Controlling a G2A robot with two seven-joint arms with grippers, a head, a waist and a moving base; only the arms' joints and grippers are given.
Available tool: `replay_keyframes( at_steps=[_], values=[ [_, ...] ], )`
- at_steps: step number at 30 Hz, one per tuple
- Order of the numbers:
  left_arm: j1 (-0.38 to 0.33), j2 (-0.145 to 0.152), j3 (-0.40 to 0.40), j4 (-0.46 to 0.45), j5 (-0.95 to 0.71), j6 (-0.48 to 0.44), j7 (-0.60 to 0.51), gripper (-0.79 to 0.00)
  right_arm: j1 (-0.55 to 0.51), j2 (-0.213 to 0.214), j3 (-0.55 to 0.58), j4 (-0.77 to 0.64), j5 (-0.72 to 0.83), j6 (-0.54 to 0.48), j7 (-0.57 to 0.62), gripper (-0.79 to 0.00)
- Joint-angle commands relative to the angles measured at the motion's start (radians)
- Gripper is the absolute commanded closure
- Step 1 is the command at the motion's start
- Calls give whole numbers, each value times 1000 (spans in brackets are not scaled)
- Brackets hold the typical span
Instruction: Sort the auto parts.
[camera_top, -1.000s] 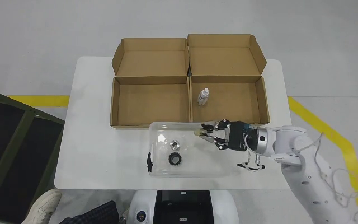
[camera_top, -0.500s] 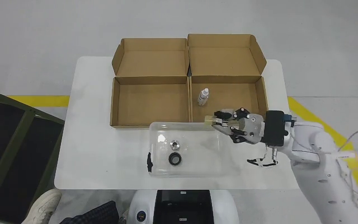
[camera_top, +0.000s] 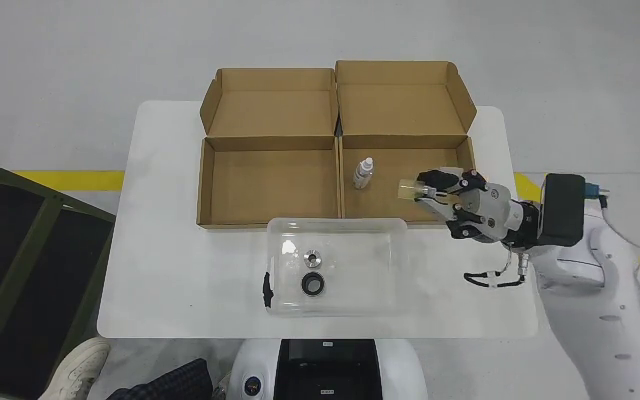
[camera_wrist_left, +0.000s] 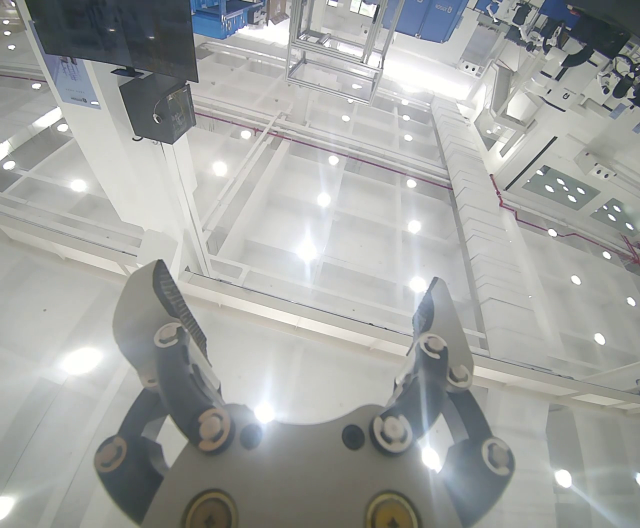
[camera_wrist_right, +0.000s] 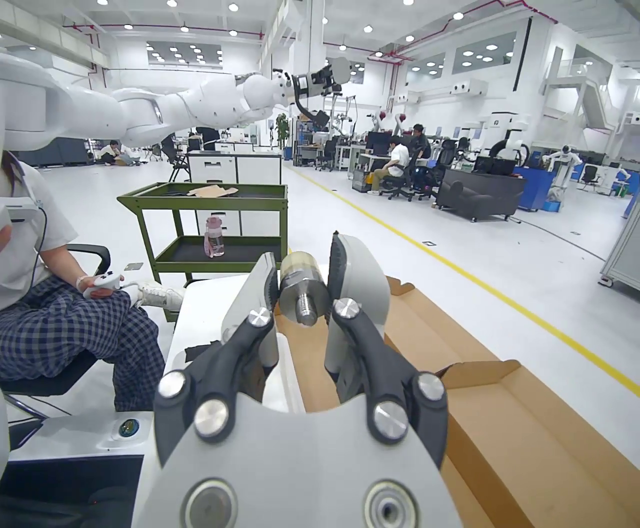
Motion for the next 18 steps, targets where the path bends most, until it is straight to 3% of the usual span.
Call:
replay_keyframes(
  at_steps=[1,18],
  values=[
    [0,0,0,0,0,0,0,-785,0,4,5,0,8,0,1,0],
    [0,0,0,0,0,0,0,-785,29,17,7,29,-4,0,24,0]
  ],
)
